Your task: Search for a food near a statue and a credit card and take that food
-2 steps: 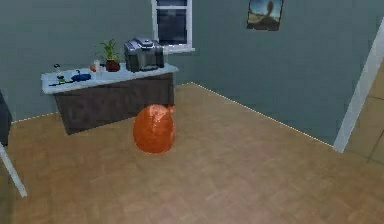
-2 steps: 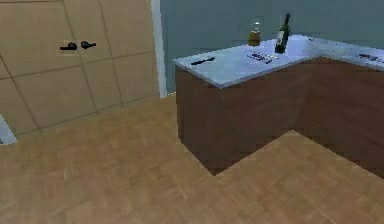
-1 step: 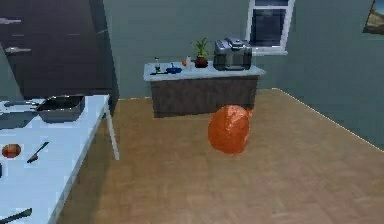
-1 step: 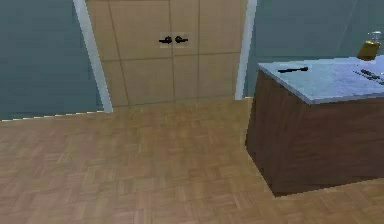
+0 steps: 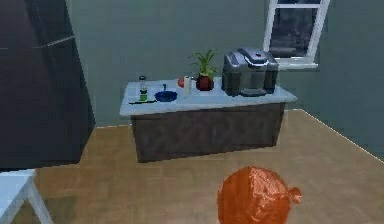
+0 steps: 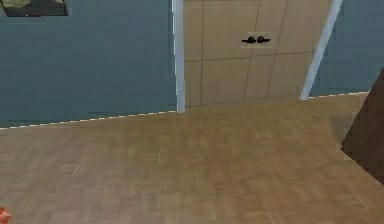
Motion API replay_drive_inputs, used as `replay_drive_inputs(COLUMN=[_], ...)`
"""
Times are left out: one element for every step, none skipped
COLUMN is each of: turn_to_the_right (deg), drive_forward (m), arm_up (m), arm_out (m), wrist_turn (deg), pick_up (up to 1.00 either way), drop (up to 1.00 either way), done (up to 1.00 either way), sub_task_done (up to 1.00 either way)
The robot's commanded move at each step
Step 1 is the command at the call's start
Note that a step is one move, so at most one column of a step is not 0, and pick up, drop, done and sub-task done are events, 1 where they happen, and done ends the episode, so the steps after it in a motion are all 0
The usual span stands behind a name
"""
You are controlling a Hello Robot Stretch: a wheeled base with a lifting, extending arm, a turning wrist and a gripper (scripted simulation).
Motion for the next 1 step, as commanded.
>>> replay_drive_inputs(turn_to_the_right=[-3.0], drive_forward=[0.00], arm_up=[0.00], arm_out=[0.00], wrist_turn=[0.0], pick_up=[0.00], drop=[0.00], done=[0.00], sub_task_done=[0.00])
